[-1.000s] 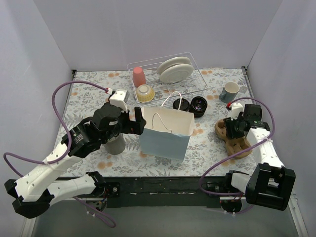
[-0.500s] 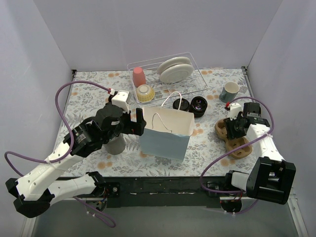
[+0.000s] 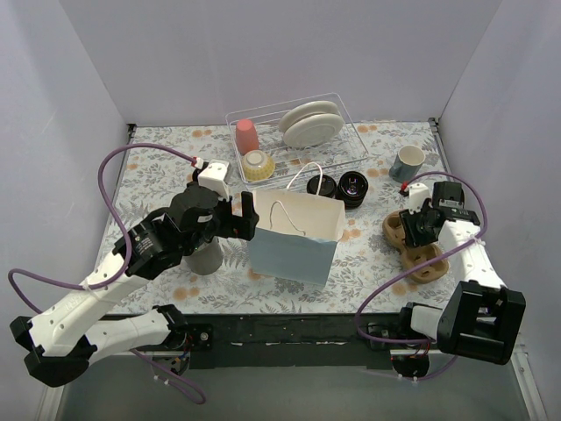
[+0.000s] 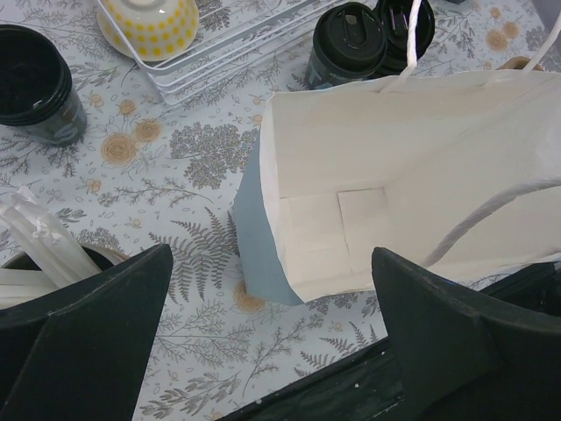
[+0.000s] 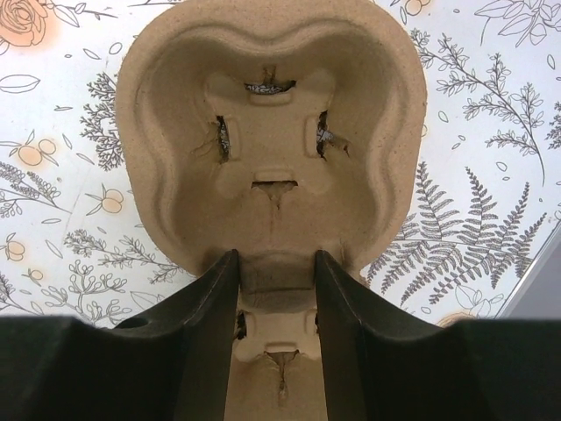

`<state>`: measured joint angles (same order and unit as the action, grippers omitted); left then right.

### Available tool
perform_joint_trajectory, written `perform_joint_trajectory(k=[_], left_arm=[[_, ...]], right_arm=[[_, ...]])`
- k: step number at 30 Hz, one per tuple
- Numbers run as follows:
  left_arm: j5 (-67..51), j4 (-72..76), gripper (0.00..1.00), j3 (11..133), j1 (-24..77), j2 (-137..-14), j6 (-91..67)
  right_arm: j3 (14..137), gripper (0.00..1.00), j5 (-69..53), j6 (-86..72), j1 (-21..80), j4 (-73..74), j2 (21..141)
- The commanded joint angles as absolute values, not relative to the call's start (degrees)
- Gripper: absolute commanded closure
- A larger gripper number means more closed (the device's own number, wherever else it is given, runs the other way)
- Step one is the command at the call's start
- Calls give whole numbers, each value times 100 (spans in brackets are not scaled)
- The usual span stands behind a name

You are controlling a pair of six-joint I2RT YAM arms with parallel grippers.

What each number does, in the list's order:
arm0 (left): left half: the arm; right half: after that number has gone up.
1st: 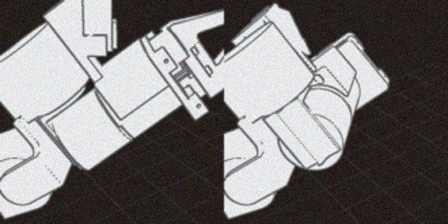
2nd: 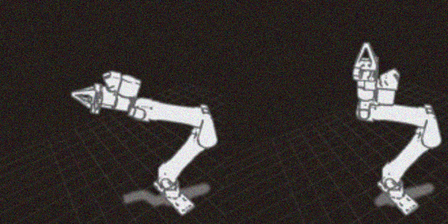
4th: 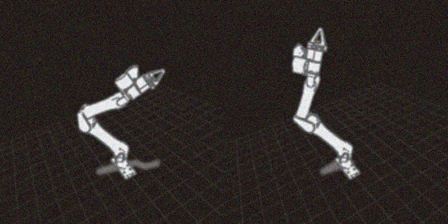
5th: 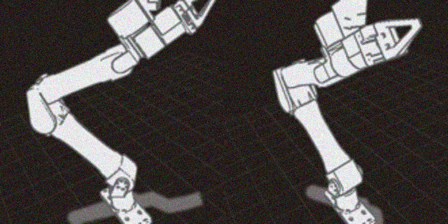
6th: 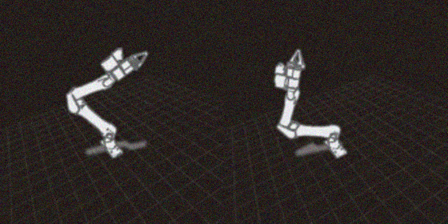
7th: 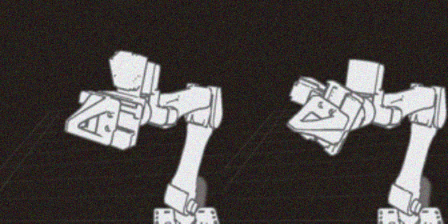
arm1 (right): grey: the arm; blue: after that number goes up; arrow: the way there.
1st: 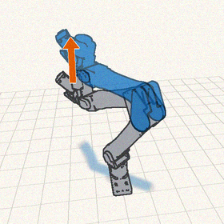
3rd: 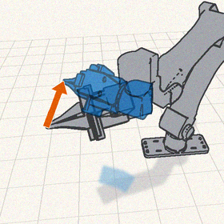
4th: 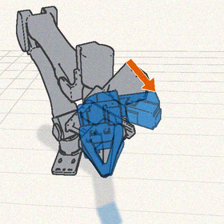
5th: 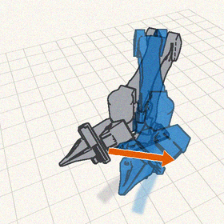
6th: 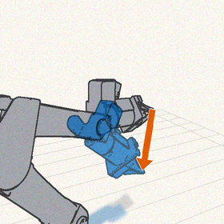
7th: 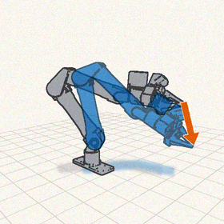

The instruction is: Pack the takeout coffee

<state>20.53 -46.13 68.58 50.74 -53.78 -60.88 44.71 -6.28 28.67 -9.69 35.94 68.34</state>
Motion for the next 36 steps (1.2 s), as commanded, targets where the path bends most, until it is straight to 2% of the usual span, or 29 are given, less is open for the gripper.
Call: perform_joint_trajectory(k=[1, 10, 14, 19, 24, 36], left_arm=[[2206, -4474, 2, 6698, 5054, -5326, -6047], [2267, -4517, 2, 6767, 5054, -5414, -6135], [2320, -4544, 2, 6776, 5054, -5353, -6144], [2338, -4605, 2, 6803, 5054, -5335, -6152], [2399, -4632, 2, 6838, 5054, -5300, -6144], [2399, -4606, 2, 6838, 5045, -5361, -6100]], right_arm=[[4878, 58, -712, 2865, -993, 3823, 6522], [5045, 58, -826, 2751, -993, 3762, 6354], [4922, 57, -1308, 2681, -984, 3473, 6819], [5141, 57, -1362, 2523, -984, 3410, 7417], [5300, 47, -905, 2391, -984, 3691, 7638], [5027, 40, -975, 2443, -984, 3691, 7497]])
